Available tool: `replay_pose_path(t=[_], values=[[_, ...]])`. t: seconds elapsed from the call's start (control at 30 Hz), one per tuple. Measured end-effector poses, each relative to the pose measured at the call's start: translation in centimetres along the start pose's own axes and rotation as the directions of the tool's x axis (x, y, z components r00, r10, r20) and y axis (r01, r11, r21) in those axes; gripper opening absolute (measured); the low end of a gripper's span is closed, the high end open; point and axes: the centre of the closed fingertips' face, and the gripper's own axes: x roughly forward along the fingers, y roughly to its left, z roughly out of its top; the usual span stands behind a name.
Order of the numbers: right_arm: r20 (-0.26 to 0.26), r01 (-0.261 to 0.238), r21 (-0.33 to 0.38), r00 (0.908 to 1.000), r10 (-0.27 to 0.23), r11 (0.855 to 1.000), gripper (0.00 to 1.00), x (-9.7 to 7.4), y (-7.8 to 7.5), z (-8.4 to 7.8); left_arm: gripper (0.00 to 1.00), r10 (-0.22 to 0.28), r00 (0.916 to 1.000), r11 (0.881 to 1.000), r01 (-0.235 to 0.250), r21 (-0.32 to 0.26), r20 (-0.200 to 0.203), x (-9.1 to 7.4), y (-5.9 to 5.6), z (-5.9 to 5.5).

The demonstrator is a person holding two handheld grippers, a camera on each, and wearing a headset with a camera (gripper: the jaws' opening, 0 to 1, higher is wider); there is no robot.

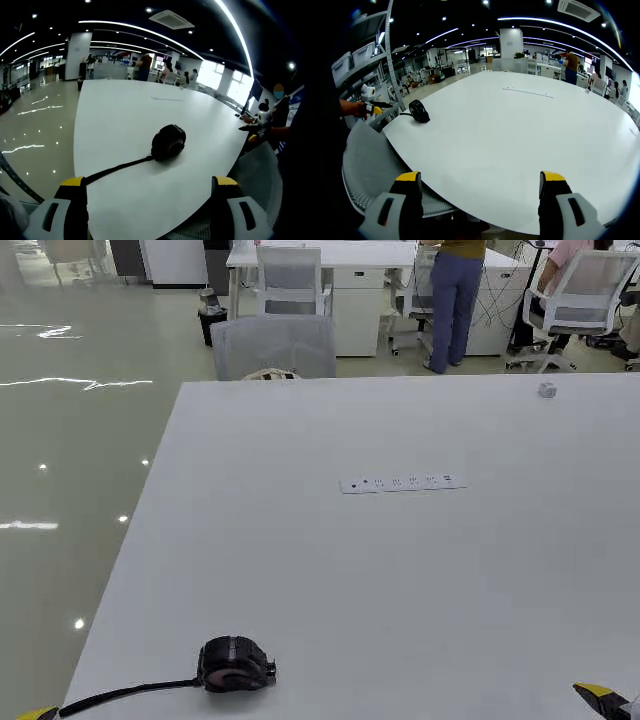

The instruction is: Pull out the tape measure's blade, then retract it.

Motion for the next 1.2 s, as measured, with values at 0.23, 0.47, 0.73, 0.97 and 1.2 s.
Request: replay_pose_path(t=[0.23, 0.47, 0.73, 0.97, 1.2], values=[[-0.027, 0.020, -0.018, 0.9994, -0.021, 1.000, 1.00, -0.1, -0.3, -0.4, 1.00, 0.002, 1.0000, 1.000, -0.002, 0.000, 0.006, -0.2, -0.2, 0.0], [-0.024, 0.029, -0.017, 0.9993, -0.029, 0.999, 1.00, -0.1, -1.0, -0.2, 1.00, 0.006, 1.0000, 1.000, -0.006, 0.004, -0.002, -0.4, 0.0, -0.3], [-0.032, 0.013, -0.021, 0.9994, -0.013, 1.000, 1.00, 0.3, -0.9, 0.5, 1.00, -0.004, 1.0000, 1.000, 0.004, 0.018, -0.001, -0.2, 0.1, 0.2], [-0.037, -0.019, -0.061, 0.9992, 0.016, 0.998, 1.00, 1.2, -0.7, 1.4, 1.00, -0.039, 0.9981, 0.994, 0.043, 0.101, -0.048, 0.4, 0.1, 0.9], [-0.037, -0.081, -0.112, 0.9963, 0.077, 0.990, 1.00, 2.3, -0.2, 3.1, 1.00, -0.081, 0.9948, 0.983, 0.089, 0.158, -0.061, 1.9, -0.2, 3.2]])
